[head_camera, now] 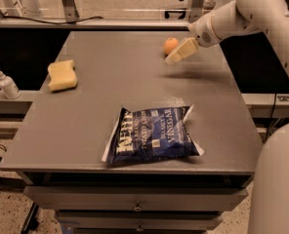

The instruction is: Move orange near blue chip bag

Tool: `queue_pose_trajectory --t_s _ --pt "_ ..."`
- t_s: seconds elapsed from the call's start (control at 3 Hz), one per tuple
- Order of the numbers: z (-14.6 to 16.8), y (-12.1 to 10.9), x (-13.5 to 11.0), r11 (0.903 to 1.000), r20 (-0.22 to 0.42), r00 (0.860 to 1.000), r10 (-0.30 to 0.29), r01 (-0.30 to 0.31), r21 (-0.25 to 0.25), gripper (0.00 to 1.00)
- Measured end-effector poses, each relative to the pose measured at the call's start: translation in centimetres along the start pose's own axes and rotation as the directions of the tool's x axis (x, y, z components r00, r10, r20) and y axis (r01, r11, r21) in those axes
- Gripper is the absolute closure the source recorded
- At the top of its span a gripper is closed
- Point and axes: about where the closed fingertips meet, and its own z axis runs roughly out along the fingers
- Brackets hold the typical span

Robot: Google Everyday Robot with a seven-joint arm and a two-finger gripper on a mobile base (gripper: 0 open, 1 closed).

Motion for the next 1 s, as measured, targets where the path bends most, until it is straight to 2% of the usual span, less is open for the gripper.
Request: queue_pose_trajectory --t_s 0.33,1.0 --pt "2.2 -2.1 -0.8 0.9995 0.045 0.999 0.025 -0.026 0.02 0.0" --pt "4.2 -3.9 0.0 0.9968 0.044 0.997 0.066 -0.068 0.042 0.0"
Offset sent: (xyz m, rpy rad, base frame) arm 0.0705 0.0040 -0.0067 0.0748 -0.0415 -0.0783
